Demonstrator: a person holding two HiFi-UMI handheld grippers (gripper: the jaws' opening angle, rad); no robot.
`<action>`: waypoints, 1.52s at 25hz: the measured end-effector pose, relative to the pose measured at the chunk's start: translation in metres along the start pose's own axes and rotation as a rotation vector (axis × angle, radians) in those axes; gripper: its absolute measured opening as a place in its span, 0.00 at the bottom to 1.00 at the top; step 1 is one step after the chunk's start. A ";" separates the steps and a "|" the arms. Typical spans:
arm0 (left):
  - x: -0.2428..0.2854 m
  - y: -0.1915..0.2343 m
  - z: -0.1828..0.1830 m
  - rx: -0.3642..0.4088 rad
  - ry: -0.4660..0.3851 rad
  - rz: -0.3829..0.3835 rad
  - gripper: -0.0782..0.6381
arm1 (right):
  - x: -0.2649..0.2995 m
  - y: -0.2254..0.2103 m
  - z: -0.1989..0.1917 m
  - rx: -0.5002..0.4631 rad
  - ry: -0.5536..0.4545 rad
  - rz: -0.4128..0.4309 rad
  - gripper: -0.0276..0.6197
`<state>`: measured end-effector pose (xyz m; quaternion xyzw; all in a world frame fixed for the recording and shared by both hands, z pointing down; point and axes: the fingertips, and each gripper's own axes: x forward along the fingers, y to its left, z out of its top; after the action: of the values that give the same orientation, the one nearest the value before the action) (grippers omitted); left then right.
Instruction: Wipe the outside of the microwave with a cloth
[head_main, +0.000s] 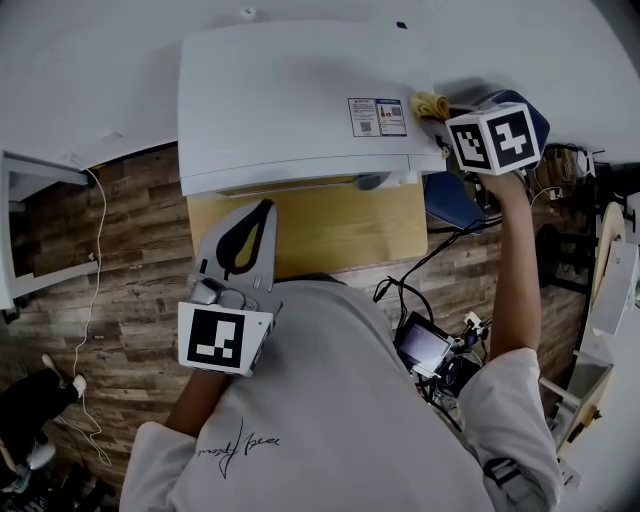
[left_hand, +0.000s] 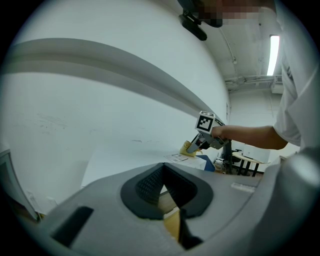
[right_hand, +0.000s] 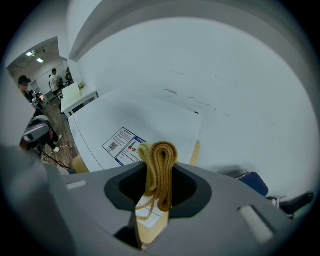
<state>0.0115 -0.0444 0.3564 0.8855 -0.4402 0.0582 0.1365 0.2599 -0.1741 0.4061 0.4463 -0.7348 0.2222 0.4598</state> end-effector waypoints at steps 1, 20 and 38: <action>0.000 0.000 0.000 0.001 -0.001 0.001 0.10 | 0.001 0.004 0.002 -0.004 -0.002 0.012 0.23; -0.009 0.007 0.000 0.027 -0.003 0.027 0.10 | 0.014 0.066 0.037 -0.079 -0.033 0.122 0.23; -0.018 0.012 -0.001 0.009 0.003 0.033 0.10 | 0.024 0.148 0.073 -0.204 -0.072 0.254 0.23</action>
<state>-0.0087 -0.0373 0.3552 0.8787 -0.4543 0.0637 0.1322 0.0936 -0.1647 0.4044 0.3088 -0.8201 0.1867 0.4442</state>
